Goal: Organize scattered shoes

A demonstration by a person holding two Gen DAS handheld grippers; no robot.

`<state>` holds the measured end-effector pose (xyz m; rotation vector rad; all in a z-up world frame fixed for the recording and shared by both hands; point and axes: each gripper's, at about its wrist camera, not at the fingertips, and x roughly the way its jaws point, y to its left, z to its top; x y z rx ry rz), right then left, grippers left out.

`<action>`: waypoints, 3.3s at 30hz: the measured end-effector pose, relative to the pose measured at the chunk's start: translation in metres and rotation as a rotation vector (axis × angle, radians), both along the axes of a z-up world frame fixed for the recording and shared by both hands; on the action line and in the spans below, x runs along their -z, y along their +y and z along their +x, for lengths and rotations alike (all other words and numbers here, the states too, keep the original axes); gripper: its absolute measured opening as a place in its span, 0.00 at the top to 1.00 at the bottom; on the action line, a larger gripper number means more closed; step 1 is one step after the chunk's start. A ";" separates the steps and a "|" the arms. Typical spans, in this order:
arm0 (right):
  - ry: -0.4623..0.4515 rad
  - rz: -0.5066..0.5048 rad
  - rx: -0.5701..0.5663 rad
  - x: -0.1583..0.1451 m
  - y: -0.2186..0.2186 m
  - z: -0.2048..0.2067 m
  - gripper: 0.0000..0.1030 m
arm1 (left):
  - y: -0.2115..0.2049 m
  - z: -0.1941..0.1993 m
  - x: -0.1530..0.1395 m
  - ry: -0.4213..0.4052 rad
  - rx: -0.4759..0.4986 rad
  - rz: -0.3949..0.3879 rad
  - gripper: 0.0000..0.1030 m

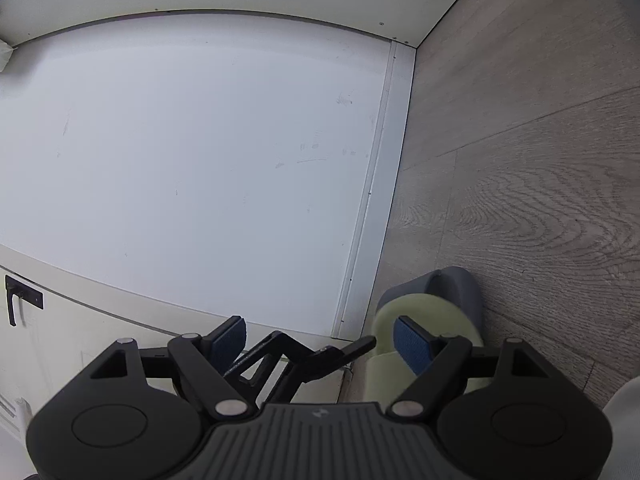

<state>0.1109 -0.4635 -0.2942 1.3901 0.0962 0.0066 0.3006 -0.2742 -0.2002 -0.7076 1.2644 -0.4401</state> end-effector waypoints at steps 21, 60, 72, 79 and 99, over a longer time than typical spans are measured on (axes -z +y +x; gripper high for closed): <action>0.190 -1.224 -0.976 -0.062 0.033 0.105 0.20 | 0.212 -0.133 -0.016 -0.544 -0.073 0.494 0.22; 0.465 -0.668 -1.406 0.009 0.044 0.145 0.30 | 0.175 -0.145 0.027 -0.582 0.054 0.554 0.22; 0.512 -0.675 -0.947 -0.060 0.069 0.079 0.52 | 0.200 -0.140 0.028 -0.538 -0.052 0.504 0.22; 0.525 -0.441 -0.619 -0.056 0.040 0.046 0.74 | 0.206 -0.143 0.024 -0.549 -0.081 0.508 0.22; 0.585 -0.480 -0.353 -0.062 0.160 0.021 0.73 | 0.216 -0.146 0.021 -0.567 -0.135 0.473 0.22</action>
